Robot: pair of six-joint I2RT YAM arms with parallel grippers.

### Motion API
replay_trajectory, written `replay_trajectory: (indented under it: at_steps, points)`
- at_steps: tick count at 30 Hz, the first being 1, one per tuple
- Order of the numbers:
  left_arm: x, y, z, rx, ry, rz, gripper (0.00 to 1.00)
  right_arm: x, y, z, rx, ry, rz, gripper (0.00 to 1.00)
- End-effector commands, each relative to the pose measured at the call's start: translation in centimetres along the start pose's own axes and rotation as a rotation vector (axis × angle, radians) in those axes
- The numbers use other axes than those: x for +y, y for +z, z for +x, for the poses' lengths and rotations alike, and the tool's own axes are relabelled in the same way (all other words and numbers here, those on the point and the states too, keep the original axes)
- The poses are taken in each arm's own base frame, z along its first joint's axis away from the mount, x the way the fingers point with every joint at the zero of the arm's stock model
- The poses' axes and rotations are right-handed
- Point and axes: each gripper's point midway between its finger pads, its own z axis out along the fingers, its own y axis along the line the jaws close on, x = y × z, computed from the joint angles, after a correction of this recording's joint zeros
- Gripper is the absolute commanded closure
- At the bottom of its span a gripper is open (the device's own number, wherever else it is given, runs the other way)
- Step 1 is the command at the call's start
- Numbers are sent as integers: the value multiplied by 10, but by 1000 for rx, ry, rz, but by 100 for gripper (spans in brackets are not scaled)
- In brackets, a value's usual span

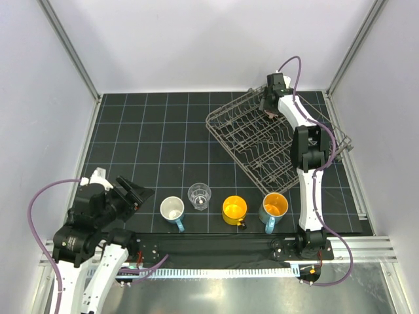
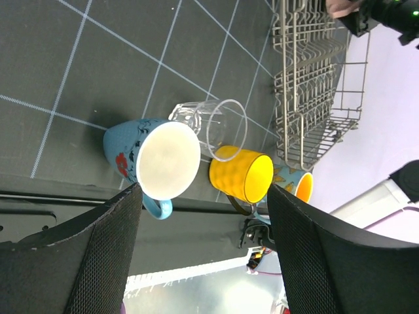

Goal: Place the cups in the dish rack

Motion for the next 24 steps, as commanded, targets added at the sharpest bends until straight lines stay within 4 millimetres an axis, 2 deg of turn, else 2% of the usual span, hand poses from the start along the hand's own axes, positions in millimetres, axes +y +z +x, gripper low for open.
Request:
replay_trajectory:
  at_steps: [1, 2, 3, 4, 6, 7, 9, 10, 11, 12, 13, 14, 15, 16, 17, 18, 19, 21, 22, 23, 24]
  points:
    - [-6, -12, 1, 9, 3, 10, 25, 2, -28, -30, -65, 22, -17, 30]
    - [-7, -13, 1, 14, 4, 9, 25, 0, -33, -29, -63, 24, -6, 23]
    - [-7, -14, 3, 23, 2, 3, 25, -6, -37, -25, -55, 22, 10, 21]
    - [-5, -14, 5, 36, 2, -3, 25, -7, -52, -31, -71, 32, 13, 15]
    - [-5, -13, 8, 58, -1, -10, 25, -12, -67, -28, -64, 33, 25, 14]
    - [-6, -14, 10, 73, -1, -5, 26, -16, -82, -28, -66, 34, 27, 14]
    - [-7, -14, 12, 87, -3, -2, 26, -16, -100, -21, -63, 17, 34, 13]
    - [-10, -16, 12, 86, 1, 6, 26, -20, -122, -20, -78, 14, 33, 14]
    - [-11, -18, 11, 82, 9, 8, 27, -17, -132, -14, -75, 0, 21, 14]
    - [-12, -19, 11, 82, 16, 13, 27, -18, -141, 0, -58, -21, 21, 14]
    - [-14, -21, 9, 74, 22, 20, 28, -3, -157, 9, -64, -55, -2, 14]
    - [-15, -21, 8, 70, 29, 23, 29, 1, -187, 4, -100, -58, -35, 13]
    - [-17, -20, 7, 75, 29, 21, 30, 17, -202, 28, -69, -112, -59, 14]
    - [-19, -19, 6, 80, 35, 29, 33, 22, -216, 36, -67, -131, -73, 14]
    - [-24, -19, 6, 90, 40, 47, 34, 24, -238, 48, -69, -145, -105, 14]
    - [-27, -18, 6, 97, 41, 54, 36, 39, -255, 64, -65, -187, -155, 14]
    - [-32, -16, 6, 116, 41, 61, 42, 45, -269, 74, -62, -209, -188, 14]
    - [-37, -15, 5, 130, 54, 71, 46, 40, -296, 99, -49, -235, -230, 14]
    - [-39, -12, 4, 142, 55, 62, 48, 50, -312, 118, -41, -277, -278, 14]
    - [-43, -14, 4, 147, 62, 71, 48, 50, -320, 131, -31, -293, -305, 14]
    - [-44, -13, 2, 147, 70, 72, 48, 40, -332, 150, -21, -303, -334, 14]
